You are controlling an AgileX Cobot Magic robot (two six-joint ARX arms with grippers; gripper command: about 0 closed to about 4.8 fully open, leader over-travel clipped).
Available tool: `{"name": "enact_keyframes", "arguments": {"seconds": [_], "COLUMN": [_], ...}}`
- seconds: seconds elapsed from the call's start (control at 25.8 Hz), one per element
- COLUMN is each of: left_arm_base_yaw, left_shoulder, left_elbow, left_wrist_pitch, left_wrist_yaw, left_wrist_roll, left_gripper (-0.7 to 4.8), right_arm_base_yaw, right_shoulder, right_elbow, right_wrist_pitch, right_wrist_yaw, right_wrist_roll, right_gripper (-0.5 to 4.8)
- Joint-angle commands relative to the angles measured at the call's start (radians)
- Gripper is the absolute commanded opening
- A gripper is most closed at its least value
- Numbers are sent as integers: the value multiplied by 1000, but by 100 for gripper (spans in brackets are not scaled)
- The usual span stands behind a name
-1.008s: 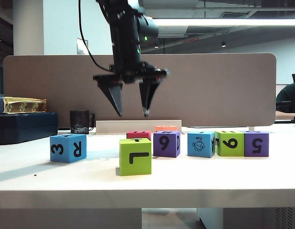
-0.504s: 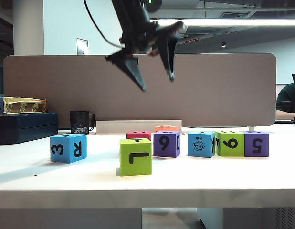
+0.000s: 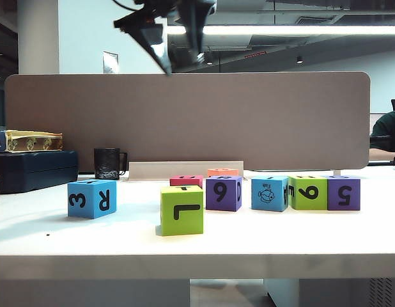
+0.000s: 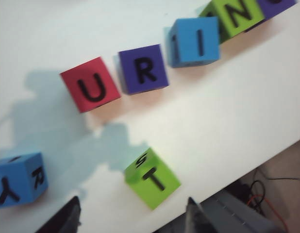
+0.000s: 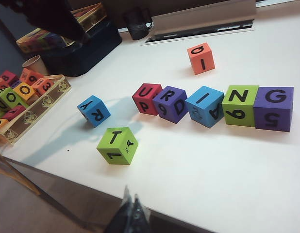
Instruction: Select the appropriate blocks from the scattered letter blocks on the table and arrange them in a row to spell out "TURING".
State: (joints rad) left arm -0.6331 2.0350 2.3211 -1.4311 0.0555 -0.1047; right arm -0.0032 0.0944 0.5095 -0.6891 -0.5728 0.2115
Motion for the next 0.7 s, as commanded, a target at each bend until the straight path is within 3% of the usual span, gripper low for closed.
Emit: {"name": "enact_keyframes", "arguments": {"seconds": [0.04, 0.35, 0.5, 0.7], "left_arm_base_yaw": [0, -53, -92, -91], "left_shoulder": [-64, -100, -100, -100], "left_elbow": [-149, -405, -544, -603], "left_wrist_pitch": [-14, 5, 154, 273], "left_wrist_yaw": [-14, -18, -18, -26], "left_wrist_roll": [0, -29, -93, -181], "left_gripper": [275, 277, 277, 278], "right_arm_base_yaw": [0, 0, 0, 0], "right_shoulder": [2, 2, 2, 2], "right_elbow": [6, 6, 6, 6], "right_wrist_pitch": [12, 12, 13, 13], "right_wrist_yaw": [-14, -14, -14, -14], "right_wrist_roll": [-2, -2, -2, -2], "right_gripper": [-1, -1, -1, -1]}}
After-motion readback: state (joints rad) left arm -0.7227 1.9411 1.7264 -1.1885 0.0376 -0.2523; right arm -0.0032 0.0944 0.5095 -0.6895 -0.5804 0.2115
